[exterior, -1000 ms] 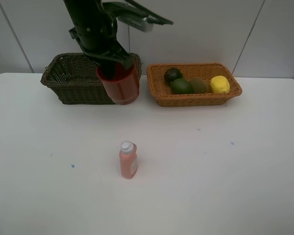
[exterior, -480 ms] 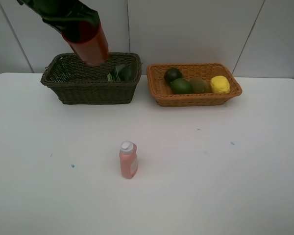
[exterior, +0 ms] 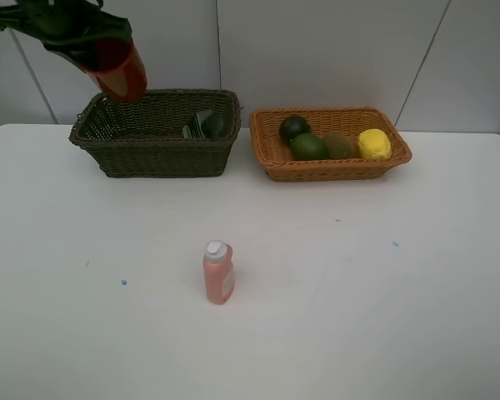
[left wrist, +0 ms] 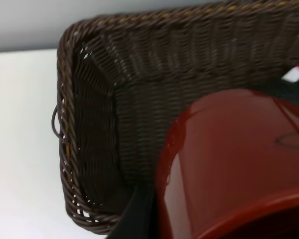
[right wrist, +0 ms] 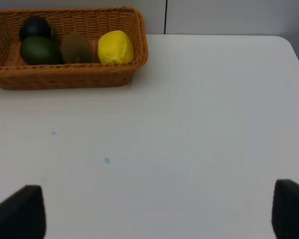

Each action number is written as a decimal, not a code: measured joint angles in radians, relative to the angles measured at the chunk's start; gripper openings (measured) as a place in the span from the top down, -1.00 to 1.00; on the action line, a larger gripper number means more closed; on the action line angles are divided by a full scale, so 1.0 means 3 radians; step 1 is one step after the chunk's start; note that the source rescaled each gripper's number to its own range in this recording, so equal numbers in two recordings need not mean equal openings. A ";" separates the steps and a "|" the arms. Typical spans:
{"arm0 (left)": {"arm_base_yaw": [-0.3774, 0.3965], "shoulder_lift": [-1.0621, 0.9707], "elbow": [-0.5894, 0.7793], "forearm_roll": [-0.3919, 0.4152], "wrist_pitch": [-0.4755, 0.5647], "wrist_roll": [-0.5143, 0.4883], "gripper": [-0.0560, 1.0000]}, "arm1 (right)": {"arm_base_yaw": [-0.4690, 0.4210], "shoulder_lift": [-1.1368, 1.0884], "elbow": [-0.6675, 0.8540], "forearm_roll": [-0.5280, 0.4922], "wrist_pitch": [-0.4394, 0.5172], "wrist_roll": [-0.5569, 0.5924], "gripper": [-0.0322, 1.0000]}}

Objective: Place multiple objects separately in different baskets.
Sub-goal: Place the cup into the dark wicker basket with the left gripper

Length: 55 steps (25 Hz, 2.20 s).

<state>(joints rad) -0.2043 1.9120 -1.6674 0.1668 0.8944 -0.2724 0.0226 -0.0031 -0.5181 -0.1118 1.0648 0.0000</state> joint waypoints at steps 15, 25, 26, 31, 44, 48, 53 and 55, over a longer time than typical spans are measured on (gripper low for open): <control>0.0145 0.0903 0.0006 0.0004 -0.0631 0.0000 0.89 | 0.0000 0.0000 0.0000 0.0000 0.0000 0.0000 -0.98; 0.0145 0.0951 0.0006 0.0004 -0.0735 0.0000 0.89 | 0.0000 0.0000 0.0000 0.0000 0.0000 0.0000 -0.98; 0.0145 0.0951 0.0006 0.0004 -0.0735 0.0000 0.89 | 0.0000 0.0000 0.0000 0.0000 0.0000 0.0000 -0.98; 0.0145 0.0951 0.0006 -0.0032 -0.0735 0.0000 0.89 | 0.0000 0.0000 0.0000 0.0000 0.0000 0.0000 -0.98; 0.0145 0.0951 0.0006 -0.0130 -0.0576 -0.0203 -0.98 | 0.0000 0.0000 0.0000 0.0000 0.0000 0.0000 -0.98; 0.0145 0.0951 0.0006 -0.0130 -0.0568 -0.0208 -1.00 | 0.0000 0.0000 0.0000 0.0000 0.0000 0.0000 -0.98; 0.0145 0.0897 0.0006 -0.0130 -0.0568 -0.0211 -1.00 | 0.0000 0.0000 0.0000 0.0000 0.0000 0.0000 -0.98; 0.0145 0.0847 0.0006 -0.0127 -0.0567 -0.0211 -1.00 | 0.0000 0.0000 0.0000 0.0000 0.0000 0.0000 -0.98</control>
<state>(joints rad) -0.1606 2.1662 -1.6656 0.1287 0.7242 -0.3356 0.0226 -0.0031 -0.5181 -0.1118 1.0648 0.0000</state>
